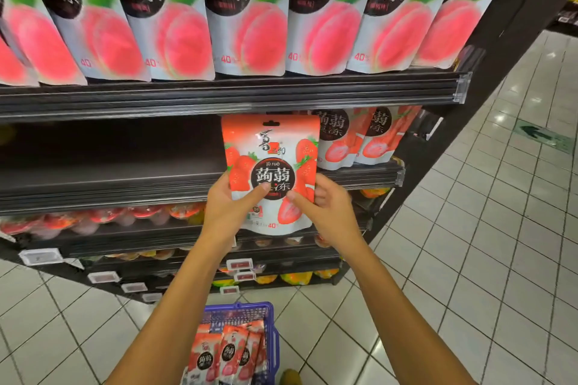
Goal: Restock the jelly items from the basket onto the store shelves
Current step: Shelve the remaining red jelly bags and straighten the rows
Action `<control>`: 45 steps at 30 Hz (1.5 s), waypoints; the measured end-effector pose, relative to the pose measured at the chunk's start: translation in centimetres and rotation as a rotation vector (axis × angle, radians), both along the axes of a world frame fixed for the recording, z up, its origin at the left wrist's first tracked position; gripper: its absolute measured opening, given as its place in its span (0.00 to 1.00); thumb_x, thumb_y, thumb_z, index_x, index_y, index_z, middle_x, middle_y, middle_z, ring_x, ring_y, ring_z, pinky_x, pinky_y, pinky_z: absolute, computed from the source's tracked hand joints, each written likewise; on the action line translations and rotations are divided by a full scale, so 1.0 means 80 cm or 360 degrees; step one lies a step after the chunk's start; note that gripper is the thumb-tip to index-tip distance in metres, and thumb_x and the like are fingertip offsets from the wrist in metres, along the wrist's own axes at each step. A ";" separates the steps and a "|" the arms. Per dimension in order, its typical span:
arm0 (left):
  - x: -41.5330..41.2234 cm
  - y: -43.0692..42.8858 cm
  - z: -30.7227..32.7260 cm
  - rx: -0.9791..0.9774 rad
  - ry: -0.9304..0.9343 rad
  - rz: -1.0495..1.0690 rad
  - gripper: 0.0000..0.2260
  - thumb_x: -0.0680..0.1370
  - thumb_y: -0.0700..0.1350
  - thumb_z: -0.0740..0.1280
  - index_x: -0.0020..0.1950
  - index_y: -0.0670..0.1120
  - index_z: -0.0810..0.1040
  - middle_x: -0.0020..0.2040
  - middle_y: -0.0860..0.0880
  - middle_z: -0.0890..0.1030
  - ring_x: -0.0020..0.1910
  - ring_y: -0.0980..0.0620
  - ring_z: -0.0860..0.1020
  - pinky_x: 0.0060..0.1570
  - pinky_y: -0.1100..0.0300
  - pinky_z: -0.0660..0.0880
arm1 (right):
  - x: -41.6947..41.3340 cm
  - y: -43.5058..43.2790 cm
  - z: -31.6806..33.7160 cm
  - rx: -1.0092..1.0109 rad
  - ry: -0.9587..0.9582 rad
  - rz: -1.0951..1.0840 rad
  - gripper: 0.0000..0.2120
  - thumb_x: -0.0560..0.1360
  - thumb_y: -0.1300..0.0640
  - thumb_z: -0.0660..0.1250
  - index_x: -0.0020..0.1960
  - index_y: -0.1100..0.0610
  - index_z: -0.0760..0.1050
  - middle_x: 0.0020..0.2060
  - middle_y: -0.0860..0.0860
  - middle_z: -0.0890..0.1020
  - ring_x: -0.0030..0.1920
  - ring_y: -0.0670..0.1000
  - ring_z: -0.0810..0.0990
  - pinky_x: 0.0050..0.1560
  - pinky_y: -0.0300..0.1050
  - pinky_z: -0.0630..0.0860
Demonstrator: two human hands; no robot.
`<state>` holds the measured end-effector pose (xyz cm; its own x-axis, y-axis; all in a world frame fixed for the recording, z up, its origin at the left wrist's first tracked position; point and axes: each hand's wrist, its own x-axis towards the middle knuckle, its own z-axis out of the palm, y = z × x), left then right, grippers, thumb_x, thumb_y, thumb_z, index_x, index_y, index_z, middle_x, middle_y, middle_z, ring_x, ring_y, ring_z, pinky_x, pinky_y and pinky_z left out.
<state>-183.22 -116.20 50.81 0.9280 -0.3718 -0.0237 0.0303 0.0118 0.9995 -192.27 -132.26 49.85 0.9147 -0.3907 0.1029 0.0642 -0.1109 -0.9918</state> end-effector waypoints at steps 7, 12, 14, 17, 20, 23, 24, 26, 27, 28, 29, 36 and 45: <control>-0.009 -0.014 0.018 0.0069 -0.0436 0.0260 0.23 0.75 0.46 0.73 0.67 0.47 0.70 0.62 0.52 0.76 0.62 0.56 0.76 0.59 0.62 0.76 | 0.027 -0.005 0.020 0.0088 -0.0153 -0.0282 0.07 0.76 0.61 0.71 0.54 0.56 0.81 0.45 0.47 0.87 0.47 0.47 0.85 0.47 0.40 0.81; -0.045 -0.037 0.009 0.0543 -0.0889 0.0309 0.19 0.77 0.42 0.70 0.67 0.52 0.73 0.68 0.51 0.68 0.68 0.55 0.64 0.67 0.72 0.59 | 0.054 -0.012 0.034 -0.0191 -0.0212 -0.0476 0.08 0.77 0.57 0.70 0.47 0.62 0.77 0.40 0.55 0.83 0.42 0.54 0.82 0.45 0.51 0.79; -0.046 -0.049 0.008 0.0537 -0.0762 0.0169 0.23 0.78 0.42 0.68 0.72 0.53 0.69 0.73 0.52 0.63 0.73 0.57 0.60 0.71 0.67 0.59 | 0.064 -0.015 0.032 -0.0287 -0.0187 -0.0530 0.10 0.78 0.55 0.69 0.45 0.62 0.75 0.39 0.58 0.82 0.42 0.57 0.81 0.45 0.54 0.78; -0.043 -0.063 0.004 0.0537 -0.0684 0.0065 0.25 0.79 0.43 0.66 0.75 0.54 0.64 0.77 0.56 0.59 0.76 0.61 0.57 0.73 0.64 0.58 | 0.065 -0.016 0.024 -0.0322 -0.0145 -0.0513 0.06 0.79 0.57 0.67 0.45 0.58 0.75 0.42 0.55 0.83 0.48 0.56 0.82 0.51 0.52 0.78; -0.037 -0.069 -0.002 0.0591 -0.0711 0.0038 0.26 0.80 0.44 0.66 0.76 0.55 0.62 0.78 0.57 0.57 0.76 0.61 0.56 0.71 0.66 0.57 | 0.057 -0.019 0.013 -0.0325 -0.0135 -0.0431 0.04 0.79 0.57 0.67 0.54 0.52 0.76 0.50 0.44 0.83 0.53 0.44 0.81 0.55 0.42 0.78; -0.033 -0.069 -0.007 0.0631 -0.0719 0.0026 0.26 0.79 0.44 0.66 0.76 0.54 0.63 0.78 0.58 0.57 0.76 0.60 0.57 0.71 0.64 0.59 | 0.046 -0.022 0.002 -0.0625 0.0042 -0.0554 0.20 0.77 0.55 0.70 0.68 0.56 0.73 0.54 0.44 0.80 0.54 0.41 0.77 0.54 0.31 0.71; -0.031 -0.069 -0.008 0.0644 -0.0729 0.0031 0.26 0.79 0.44 0.66 0.76 0.54 0.63 0.78 0.58 0.57 0.76 0.60 0.58 0.71 0.63 0.60 | 0.042 -0.023 -0.001 -0.0742 0.0063 -0.0647 0.20 0.77 0.56 0.70 0.68 0.56 0.73 0.52 0.45 0.80 0.52 0.43 0.77 0.52 0.31 0.70; -0.029 -0.069 -0.009 0.0663 -0.0759 0.0040 0.26 0.79 0.44 0.66 0.76 0.53 0.64 0.78 0.57 0.58 0.76 0.59 0.57 0.72 0.62 0.60 | 0.035 -0.023 -0.004 -0.0892 0.0088 -0.0789 0.17 0.77 0.57 0.70 0.65 0.54 0.77 0.49 0.48 0.82 0.51 0.46 0.78 0.50 0.37 0.73; -0.028 -0.069 -0.009 0.0672 -0.0770 0.0039 0.26 0.79 0.44 0.66 0.76 0.53 0.64 0.78 0.57 0.58 0.77 0.59 0.57 0.72 0.62 0.60 | 0.033 -0.024 -0.004 -0.0951 0.0113 -0.0845 0.15 0.77 0.58 0.70 0.63 0.54 0.78 0.48 0.47 0.83 0.51 0.48 0.78 0.49 0.41 0.75; -0.028 -0.070 -0.009 0.0675 -0.0775 0.0034 0.26 0.79 0.44 0.66 0.76 0.53 0.63 0.78 0.57 0.58 0.77 0.59 0.57 0.72 0.63 0.59 | 0.032 -0.025 -0.005 -0.1002 0.0145 -0.0896 0.13 0.77 0.58 0.70 0.60 0.53 0.80 0.46 0.46 0.83 0.50 0.48 0.78 0.48 0.44 0.76; -0.027 -0.072 -0.009 0.0676 -0.0774 0.0031 0.26 0.79 0.44 0.66 0.76 0.53 0.63 0.78 0.57 0.57 0.77 0.59 0.57 0.71 0.66 0.58 | 0.031 -0.026 -0.006 -0.1019 0.0175 -0.0933 0.11 0.76 0.57 0.70 0.58 0.52 0.81 0.44 0.45 0.84 0.50 0.48 0.78 0.46 0.44 0.76; -0.029 -0.074 -0.014 0.0691 -0.0800 0.0066 0.26 0.79 0.45 0.65 0.76 0.54 0.65 0.74 0.64 0.57 0.73 0.67 0.52 0.61 0.82 0.50 | 0.032 -0.029 -0.009 -0.0979 0.0255 -0.0985 0.09 0.77 0.55 0.69 0.56 0.48 0.81 0.42 0.43 0.84 0.45 0.43 0.78 0.41 0.38 0.70; -0.034 -0.019 -0.038 0.0556 -0.0695 0.0316 0.19 0.77 0.38 0.65 0.67 0.50 0.73 0.63 0.57 0.73 0.66 0.57 0.68 0.64 0.66 0.66 | 0.023 0.010 -0.043 -0.0957 0.0164 -0.1104 0.08 0.77 0.49 0.67 0.56 0.47 0.78 0.40 0.40 0.82 0.41 0.43 0.76 0.35 0.40 0.68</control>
